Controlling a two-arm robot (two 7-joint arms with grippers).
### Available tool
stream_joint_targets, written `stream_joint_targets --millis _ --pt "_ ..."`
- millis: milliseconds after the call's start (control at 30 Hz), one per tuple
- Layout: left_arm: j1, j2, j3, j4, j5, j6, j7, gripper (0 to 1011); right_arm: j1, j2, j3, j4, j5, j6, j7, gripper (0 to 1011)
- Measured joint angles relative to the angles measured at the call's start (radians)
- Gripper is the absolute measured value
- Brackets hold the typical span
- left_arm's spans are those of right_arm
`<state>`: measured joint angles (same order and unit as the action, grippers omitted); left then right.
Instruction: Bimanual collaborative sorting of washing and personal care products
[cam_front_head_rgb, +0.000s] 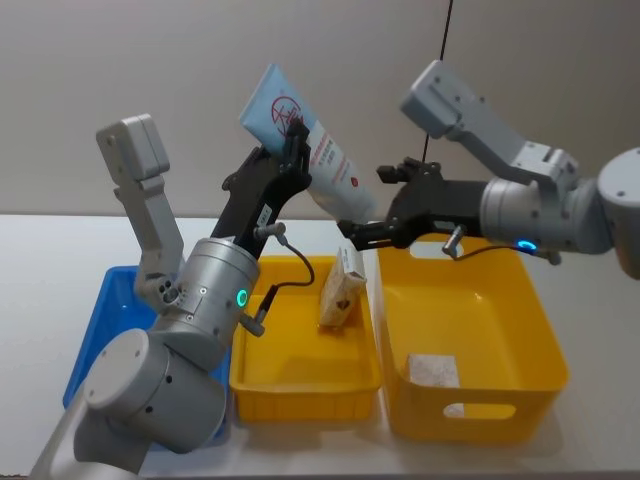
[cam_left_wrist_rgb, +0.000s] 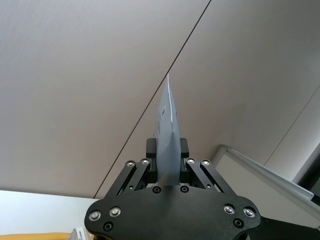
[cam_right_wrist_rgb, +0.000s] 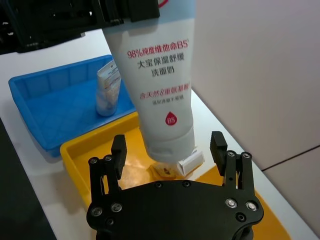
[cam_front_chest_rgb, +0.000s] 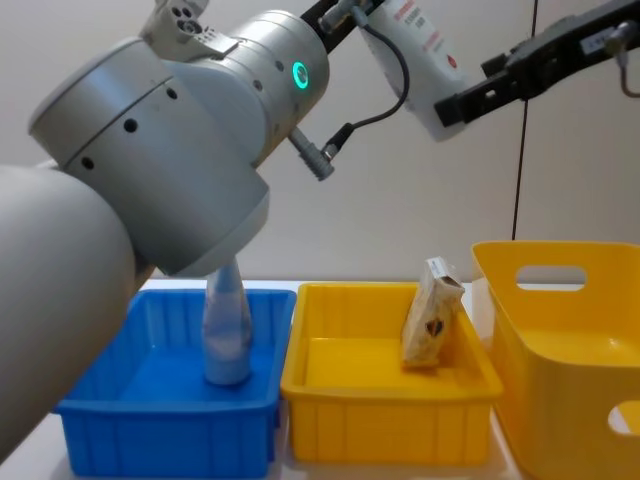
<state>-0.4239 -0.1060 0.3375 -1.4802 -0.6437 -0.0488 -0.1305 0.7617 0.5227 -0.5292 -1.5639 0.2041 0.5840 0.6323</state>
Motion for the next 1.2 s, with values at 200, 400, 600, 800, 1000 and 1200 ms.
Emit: stream_joint_targets --millis 200,400,600,800,1000,1200 --pt "0.005 0.003 0.001 -0.012 0.009 0.008 0.014 208 0.048 -0.022 -0.038 0.048 -0.02 -0.022 0.016 1004" --pt "0.013 0.004 0.0 -0.027 0.019 0.016 0.027 208 0.103 -0.056 -0.075 0.107 -0.031 -0.044 0.035 1004" --pt "0.017 0.004 -0.001 -0.035 0.024 0.021 0.034 208 0.136 -0.083 -0.096 0.15 -0.033 -0.05 0.049 1004" --pt "0.02 0.004 -0.002 -0.042 0.03 0.021 0.034 208 0.163 -0.108 -0.115 0.188 -0.031 -0.05 0.058 1004" --pt "0.022 0.004 -0.002 -0.046 0.033 0.021 0.034 208 0.18 -0.124 -0.126 0.211 -0.029 -0.051 0.064 894" --pt "0.023 0.004 -0.002 -0.048 0.035 0.021 0.034 208 0.189 -0.132 -0.132 0.225 -0.028 -0.051 0.068 730"
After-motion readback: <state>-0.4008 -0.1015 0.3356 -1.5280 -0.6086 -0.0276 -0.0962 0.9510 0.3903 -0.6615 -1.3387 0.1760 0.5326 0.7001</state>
